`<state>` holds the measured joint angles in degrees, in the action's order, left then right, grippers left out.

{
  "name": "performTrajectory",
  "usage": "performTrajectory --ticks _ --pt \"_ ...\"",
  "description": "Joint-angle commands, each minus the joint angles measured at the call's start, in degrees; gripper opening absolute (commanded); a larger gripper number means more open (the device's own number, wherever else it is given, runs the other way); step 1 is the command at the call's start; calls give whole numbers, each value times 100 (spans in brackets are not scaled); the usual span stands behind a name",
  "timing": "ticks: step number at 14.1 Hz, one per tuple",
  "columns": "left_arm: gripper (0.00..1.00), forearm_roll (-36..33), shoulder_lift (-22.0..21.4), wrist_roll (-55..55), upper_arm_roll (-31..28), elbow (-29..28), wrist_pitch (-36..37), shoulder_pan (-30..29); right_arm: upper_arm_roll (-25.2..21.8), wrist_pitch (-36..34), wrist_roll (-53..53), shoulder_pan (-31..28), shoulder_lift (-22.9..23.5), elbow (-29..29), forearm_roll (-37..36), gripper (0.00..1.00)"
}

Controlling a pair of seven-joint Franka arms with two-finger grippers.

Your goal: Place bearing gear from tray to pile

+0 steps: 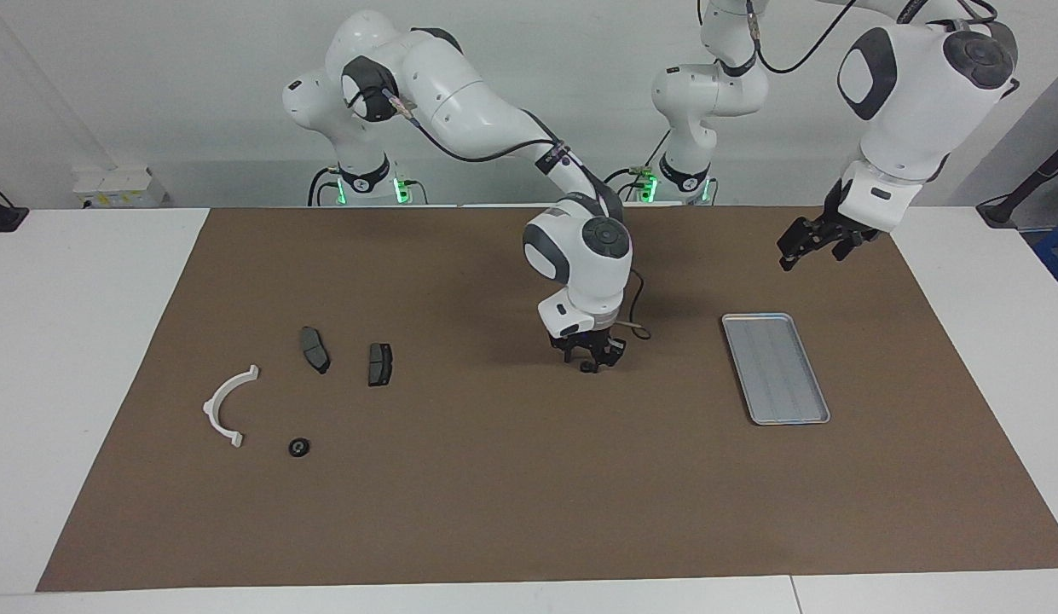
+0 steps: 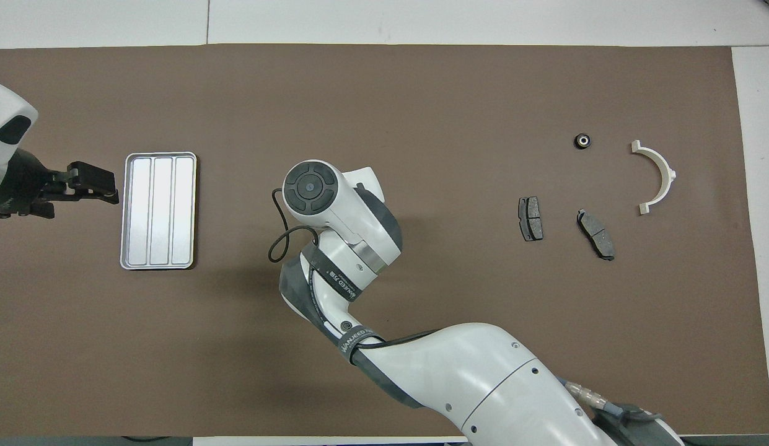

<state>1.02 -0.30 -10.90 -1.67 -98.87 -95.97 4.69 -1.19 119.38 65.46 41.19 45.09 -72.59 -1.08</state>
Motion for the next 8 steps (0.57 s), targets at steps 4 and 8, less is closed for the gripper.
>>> performTrajectory --ticks 4,8 --pt "100 -40 -14 36 26 87 61 -38 31 16 152 -59 158 131 -103 0" --pt "100 -31 -102 36 79 -10 114 -12 13 -1009 -846 -531 -156 551 -112 0"
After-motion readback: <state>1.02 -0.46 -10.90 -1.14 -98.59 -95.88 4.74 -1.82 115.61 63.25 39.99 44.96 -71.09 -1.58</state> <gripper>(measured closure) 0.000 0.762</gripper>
